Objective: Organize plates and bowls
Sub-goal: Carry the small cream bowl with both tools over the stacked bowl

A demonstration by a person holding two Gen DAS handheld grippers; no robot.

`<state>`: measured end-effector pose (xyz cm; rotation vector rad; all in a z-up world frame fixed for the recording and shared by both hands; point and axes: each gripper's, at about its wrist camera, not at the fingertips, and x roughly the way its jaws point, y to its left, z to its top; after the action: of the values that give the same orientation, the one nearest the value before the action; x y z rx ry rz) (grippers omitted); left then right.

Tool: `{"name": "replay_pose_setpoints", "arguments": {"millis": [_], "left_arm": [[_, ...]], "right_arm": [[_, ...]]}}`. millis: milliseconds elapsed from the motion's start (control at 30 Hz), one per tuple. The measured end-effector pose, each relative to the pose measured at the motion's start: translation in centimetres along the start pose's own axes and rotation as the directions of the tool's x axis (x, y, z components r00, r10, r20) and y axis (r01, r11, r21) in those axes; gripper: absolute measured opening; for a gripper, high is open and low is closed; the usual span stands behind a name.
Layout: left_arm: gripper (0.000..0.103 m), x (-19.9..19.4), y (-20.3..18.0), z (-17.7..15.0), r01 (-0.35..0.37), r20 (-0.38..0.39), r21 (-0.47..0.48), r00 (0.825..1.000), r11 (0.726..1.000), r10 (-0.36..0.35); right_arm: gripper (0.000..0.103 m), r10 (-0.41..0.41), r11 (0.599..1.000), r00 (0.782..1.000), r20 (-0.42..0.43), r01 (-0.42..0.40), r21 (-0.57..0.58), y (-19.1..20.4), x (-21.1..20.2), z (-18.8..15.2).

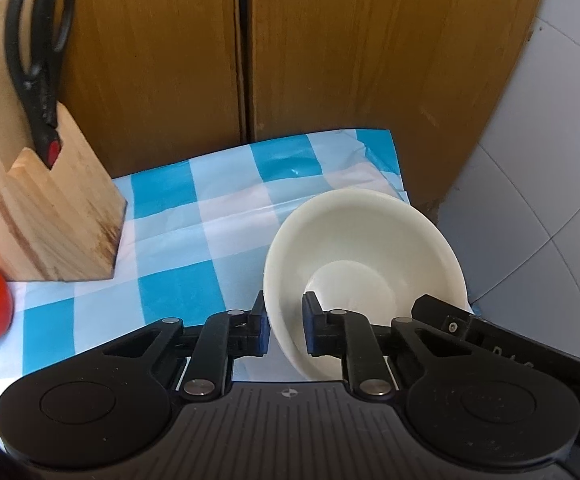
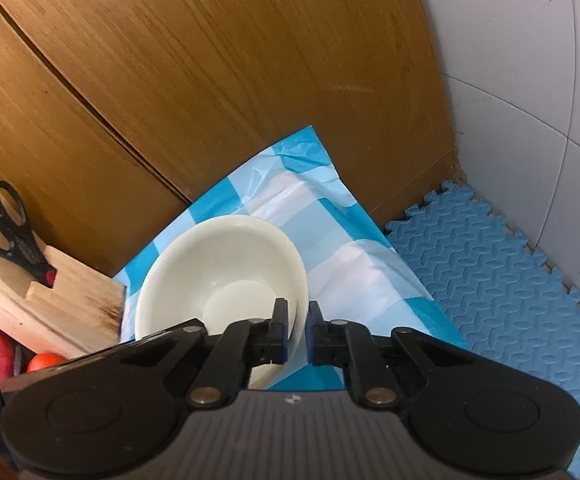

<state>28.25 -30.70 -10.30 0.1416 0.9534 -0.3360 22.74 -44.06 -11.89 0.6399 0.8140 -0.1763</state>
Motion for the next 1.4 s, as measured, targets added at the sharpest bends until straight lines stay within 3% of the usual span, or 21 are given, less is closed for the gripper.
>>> {"name": "replay_pose_setpoints", "arguments": {"millis": [300, 633, 1033, 1400], "left_arm": [[0.022, -4.7, 1.0, -0.9, -0.027, 0.061, 0.001, 0.998, 1.000, 0.027], [0.023, -11.5, 4.9, -2.9, -0.076, 0.124, -0.037, 0.989, 0.996, 0.080], [0.027, -20.2, 11.2, -7.5, -0.100, 0.192, -0.108, 0.974, 0.989, 0.119], [0.029, -24.4, 13.8, -12.8, -0.092, 0.222, -0.129, 0.968, 0.987, 0.120]], "right_arm": [[0.011, 0.053, 0.998, 0.998, 0.035, -0.052, -0.026, 2.1, -3.1, -0.4], [0.011, 0.152, 0.985, 0.987, 0.051, -0.147, -0.090, 6.8, -7.7, -2.4], [0.011, 0.256, 0.945, 0.966, 0.040, -0.242, -0.221, 13.1, -13.1, -8.1], [0.011, 0.289, 0.921, 0.957, 0.023, -0.271, -0.281, 15.5, -16.8, -13.5]]}}
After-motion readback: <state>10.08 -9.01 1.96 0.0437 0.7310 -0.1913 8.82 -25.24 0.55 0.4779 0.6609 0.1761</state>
